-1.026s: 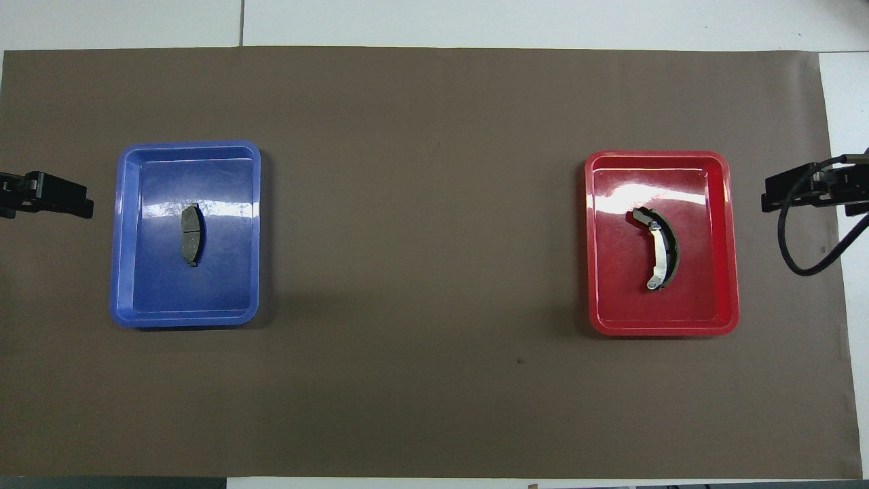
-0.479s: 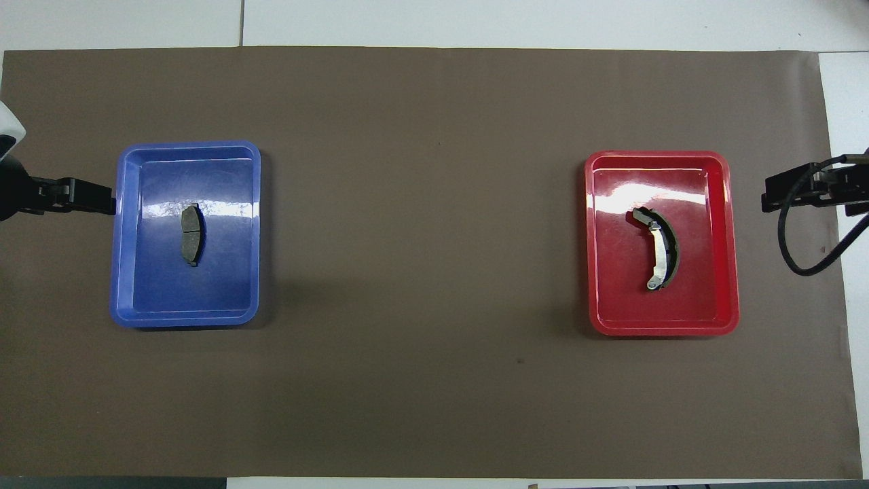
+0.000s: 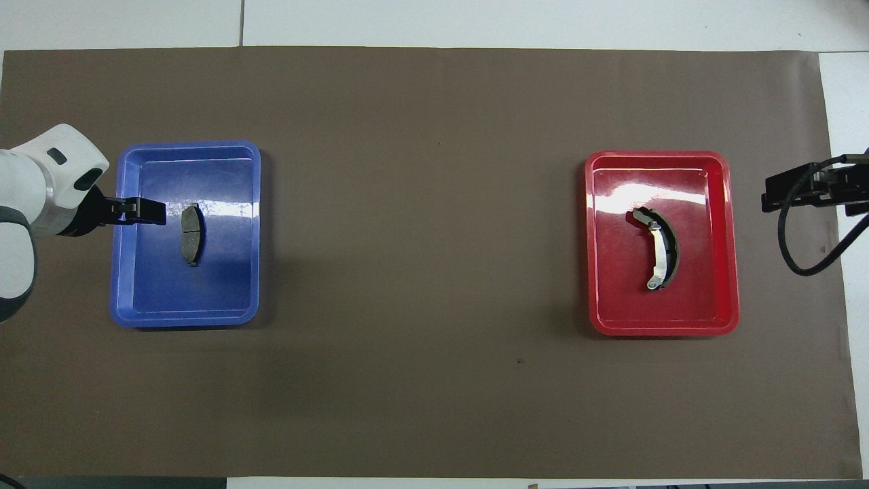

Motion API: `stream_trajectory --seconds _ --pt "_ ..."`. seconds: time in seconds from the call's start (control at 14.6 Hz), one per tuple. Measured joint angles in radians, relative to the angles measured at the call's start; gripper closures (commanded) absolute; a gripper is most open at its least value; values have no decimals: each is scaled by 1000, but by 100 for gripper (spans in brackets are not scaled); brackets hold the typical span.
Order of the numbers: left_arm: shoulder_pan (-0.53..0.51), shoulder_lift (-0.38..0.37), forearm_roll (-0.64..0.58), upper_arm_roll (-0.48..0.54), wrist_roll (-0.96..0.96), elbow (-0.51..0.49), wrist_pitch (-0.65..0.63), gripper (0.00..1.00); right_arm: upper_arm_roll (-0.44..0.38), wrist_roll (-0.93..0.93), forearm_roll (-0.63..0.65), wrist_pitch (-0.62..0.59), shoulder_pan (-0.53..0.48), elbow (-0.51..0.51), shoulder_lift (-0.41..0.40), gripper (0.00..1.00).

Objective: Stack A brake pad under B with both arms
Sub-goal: 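Reach the left gripper into the blue tray and grasp the flat pad, then lift the flat brake pad out of the blue tray with the left gripper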

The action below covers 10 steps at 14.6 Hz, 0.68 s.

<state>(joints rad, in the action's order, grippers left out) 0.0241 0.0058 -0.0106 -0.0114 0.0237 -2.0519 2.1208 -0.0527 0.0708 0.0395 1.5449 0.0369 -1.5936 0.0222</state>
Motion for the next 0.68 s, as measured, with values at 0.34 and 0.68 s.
stream_trajectory --seconds 0.34,0.68 --pt "16 124 0 -1 -8 -112 260 3 0 0 0 0 0 0 0 0" --pt "14 156 0 0 -9 -164 309 9 0 0 0 0 0 0 0 0"
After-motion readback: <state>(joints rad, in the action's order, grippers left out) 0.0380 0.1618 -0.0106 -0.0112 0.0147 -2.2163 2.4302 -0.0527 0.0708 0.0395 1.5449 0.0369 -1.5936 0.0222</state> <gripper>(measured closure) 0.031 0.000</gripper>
